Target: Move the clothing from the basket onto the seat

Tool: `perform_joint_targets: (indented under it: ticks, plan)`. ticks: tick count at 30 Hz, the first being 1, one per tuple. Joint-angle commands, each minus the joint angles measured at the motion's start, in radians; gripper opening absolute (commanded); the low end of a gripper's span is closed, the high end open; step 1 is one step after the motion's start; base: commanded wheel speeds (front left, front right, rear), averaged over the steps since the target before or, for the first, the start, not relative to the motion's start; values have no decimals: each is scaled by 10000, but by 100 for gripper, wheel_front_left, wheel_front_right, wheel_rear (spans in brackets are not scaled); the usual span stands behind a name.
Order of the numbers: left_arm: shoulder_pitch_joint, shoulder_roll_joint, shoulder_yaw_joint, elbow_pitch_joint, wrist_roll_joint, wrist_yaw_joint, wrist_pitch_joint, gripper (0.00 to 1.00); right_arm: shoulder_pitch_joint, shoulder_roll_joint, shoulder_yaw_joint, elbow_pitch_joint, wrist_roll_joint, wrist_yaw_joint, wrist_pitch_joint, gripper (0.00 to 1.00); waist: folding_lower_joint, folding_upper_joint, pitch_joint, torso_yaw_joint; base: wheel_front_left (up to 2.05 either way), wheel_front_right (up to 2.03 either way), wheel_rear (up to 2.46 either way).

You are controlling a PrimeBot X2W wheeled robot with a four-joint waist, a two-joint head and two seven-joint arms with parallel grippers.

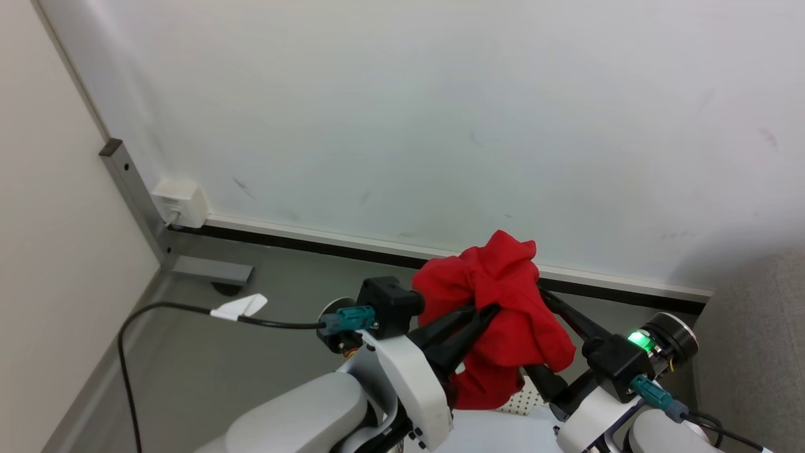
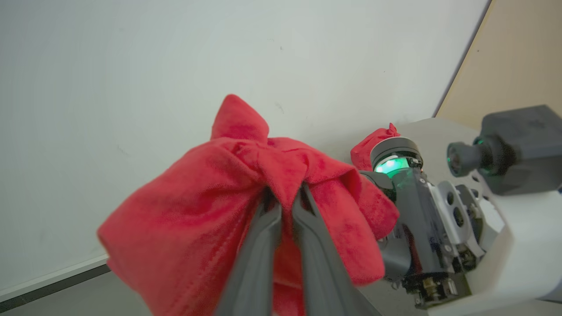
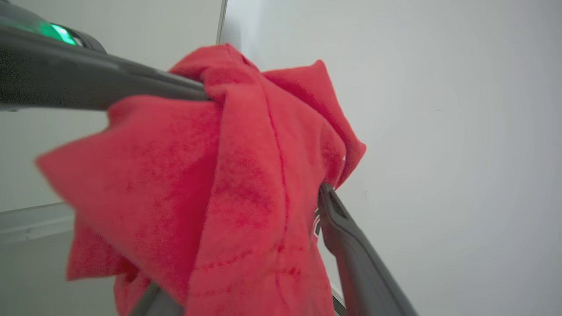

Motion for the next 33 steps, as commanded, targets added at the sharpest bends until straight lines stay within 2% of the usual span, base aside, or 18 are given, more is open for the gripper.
perform_joint_targets:
  ticks: [1,2,3,4,11,19,20,21,22,23,24,33]
  plan:
    - [110,-3,3,20,-97,-26,22,0,79,8,-30,-41,115,-23,1,49,0,-1,-13,72,0,0,0]
    - [113,-4,3,31,-107,-25,20,0,98,2,-36,-51,142,-23,1,23,0,-1,-16,104,0,0,0]
    - [115,7,7,46,-108,-25,12,0,111,-5,-35,-60,165,-23,1,5,0,-1,-17,124,0,0,0]
    - [117,16,11,58,-108,-18,3,0,127,-5,-34,-72,209,-23,1,0,0,-1,-17,140,0,0,0]
    - [155,84,73,141,-179,47,-101,0,212,-16,-209,-149,421,-23,3,0,0,-1,7,51,0,0,0]
    - [235,55,71,100,-114,106,-271,0,395,164,-742,-345,996,-23,3,0,0,-1,58,-453,0,0,0]
    - [240,38,67,86,-89,119,-289,13,423,184,-820,-351,1055,-23,3,0,0,-1,67,-522,0,0,0]
    - [246,26,73,77,-72,124,-308,34,454,226,-897,-369,1140,-23,4,0,0,-1,80,-607,0,0,0]
    - [259,30,79,65,-57,156,-342,44,462,234,-943,-381,1186,-23,3,0,0,-1,96,-700,0,0,0]
    - [269,24,66,48,-32,176,-367,86,477,218,-1009,-400,1219,-23,4,0,0,-1,110,-793,0,0,0]
    - [284,33,86,22,-16,202,-390,100,490,233,-1055,-414,1256,-23,3,0,0,-1,128,-909,0,0,0]
    - [518,129,259,-222,87,293,-702,100,566,94,-2393,-738,933,-23,1,0,0,-1,301,-2179,0,0,0]
